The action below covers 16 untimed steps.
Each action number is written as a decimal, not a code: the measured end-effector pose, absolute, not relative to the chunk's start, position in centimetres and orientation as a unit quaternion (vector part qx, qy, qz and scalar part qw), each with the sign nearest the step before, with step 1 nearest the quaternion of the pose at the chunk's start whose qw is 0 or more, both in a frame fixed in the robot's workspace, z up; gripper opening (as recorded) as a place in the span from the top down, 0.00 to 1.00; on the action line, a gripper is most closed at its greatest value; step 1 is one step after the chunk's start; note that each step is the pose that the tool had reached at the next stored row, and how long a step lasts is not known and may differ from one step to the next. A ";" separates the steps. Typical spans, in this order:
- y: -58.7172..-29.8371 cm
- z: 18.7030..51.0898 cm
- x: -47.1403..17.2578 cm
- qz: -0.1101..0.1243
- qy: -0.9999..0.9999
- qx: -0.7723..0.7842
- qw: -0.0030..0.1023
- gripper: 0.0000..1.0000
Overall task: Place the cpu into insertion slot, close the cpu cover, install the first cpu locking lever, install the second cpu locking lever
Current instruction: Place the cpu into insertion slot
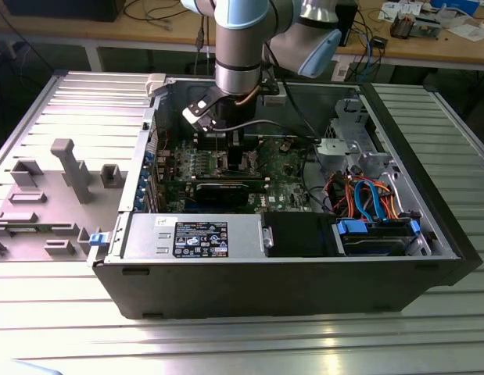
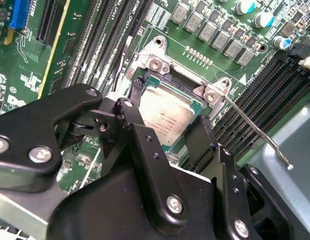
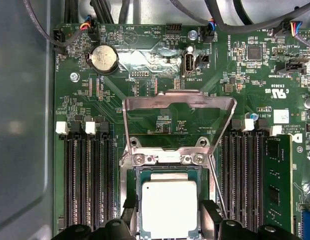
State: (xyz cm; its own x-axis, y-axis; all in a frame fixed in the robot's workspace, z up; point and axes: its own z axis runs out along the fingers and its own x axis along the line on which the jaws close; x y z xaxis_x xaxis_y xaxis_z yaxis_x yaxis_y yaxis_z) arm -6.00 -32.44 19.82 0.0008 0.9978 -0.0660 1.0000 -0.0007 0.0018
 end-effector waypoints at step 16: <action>-32.4 21.1 -6.0 -0.022 0.729 0.683 0.024 0.89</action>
State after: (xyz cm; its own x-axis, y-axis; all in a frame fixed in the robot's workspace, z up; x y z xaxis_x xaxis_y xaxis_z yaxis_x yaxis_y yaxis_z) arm -5.98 -32.41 21.05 -0.0650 0.9957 -0.0653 0.9979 0.0652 0.0013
